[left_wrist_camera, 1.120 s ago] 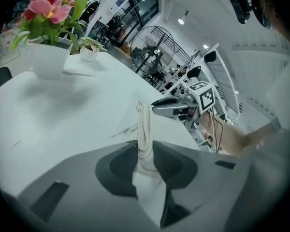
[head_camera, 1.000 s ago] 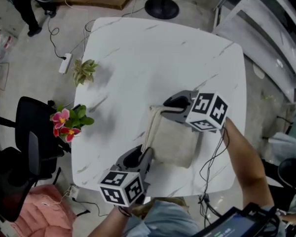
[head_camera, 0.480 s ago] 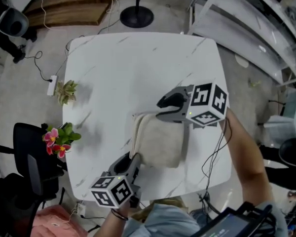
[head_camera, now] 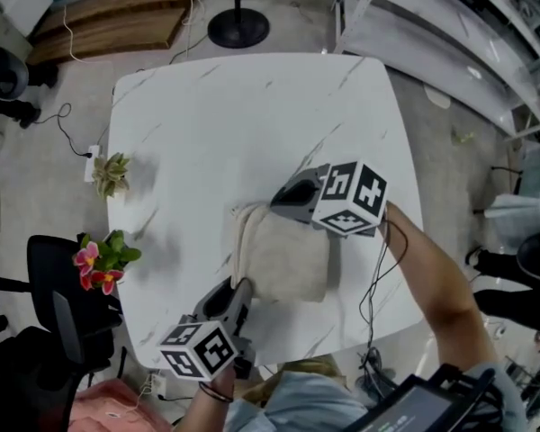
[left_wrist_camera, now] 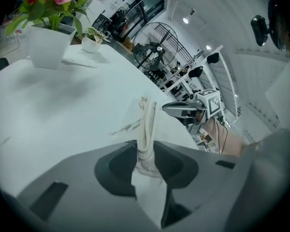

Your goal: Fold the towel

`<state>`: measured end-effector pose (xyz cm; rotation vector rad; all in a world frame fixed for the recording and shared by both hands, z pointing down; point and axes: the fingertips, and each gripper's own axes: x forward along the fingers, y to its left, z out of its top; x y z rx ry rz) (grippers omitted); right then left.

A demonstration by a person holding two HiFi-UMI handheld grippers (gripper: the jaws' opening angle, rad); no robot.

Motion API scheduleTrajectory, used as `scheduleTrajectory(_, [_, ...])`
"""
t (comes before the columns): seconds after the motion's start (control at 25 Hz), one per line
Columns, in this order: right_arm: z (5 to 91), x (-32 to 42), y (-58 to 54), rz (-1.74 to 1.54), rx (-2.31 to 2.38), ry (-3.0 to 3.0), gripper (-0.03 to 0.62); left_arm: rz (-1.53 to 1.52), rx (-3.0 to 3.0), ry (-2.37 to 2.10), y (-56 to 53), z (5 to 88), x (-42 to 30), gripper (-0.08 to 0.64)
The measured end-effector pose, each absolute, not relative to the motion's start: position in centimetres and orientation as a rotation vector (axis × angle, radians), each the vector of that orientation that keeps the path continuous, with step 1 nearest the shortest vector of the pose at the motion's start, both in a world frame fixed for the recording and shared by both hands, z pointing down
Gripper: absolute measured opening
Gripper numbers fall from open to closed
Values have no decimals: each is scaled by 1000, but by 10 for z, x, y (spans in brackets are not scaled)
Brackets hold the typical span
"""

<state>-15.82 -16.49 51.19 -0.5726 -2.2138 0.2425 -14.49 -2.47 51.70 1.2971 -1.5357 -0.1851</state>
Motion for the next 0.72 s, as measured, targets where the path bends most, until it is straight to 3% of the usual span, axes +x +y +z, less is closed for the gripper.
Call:
scheduleTrajectory(0.28, [485, -181, -184, 281, -454, -2343, 15, -148, 1337, -1531, -22, 514, -144, 120])
scheduleTrajectory(0.44, [449, -169, -196, 284, -271, -2449, 15, -94, 1389, -1511, 4, 506, -141, 200])
scheduleTrajectory(0.72, [376, -134, -190, 297, 135, -2641, 15, -45, 1516, -1581, 38, 469, -162, 189])
